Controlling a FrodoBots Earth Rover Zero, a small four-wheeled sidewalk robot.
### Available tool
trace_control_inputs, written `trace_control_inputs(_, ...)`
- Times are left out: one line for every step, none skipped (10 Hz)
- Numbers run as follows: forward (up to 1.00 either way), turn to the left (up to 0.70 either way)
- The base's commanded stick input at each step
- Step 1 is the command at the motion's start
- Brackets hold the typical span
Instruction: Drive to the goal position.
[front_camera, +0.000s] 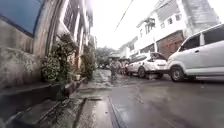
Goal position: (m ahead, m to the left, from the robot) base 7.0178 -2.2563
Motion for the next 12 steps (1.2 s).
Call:
trace_control_inputs(0.46,0.0)
trace_control_inputs(0.99,0.0)
trace_control_inputs(0.99,0.0)
trace_control_inputs(0.99,0.0)
trace_control_inputs(0.99,0.0)
trace_control_inputs(0.99,0.0)
trace_control_inputs(0.99,0.0)
trace_control_inputs(0.99,0.0)
trace_control_inputs(0.99,0.0)
trace_control_inputs(0.99,0.0)
trace_control_inputs(0.99,0.0)
trace_control_inputs(0.99,0.0)
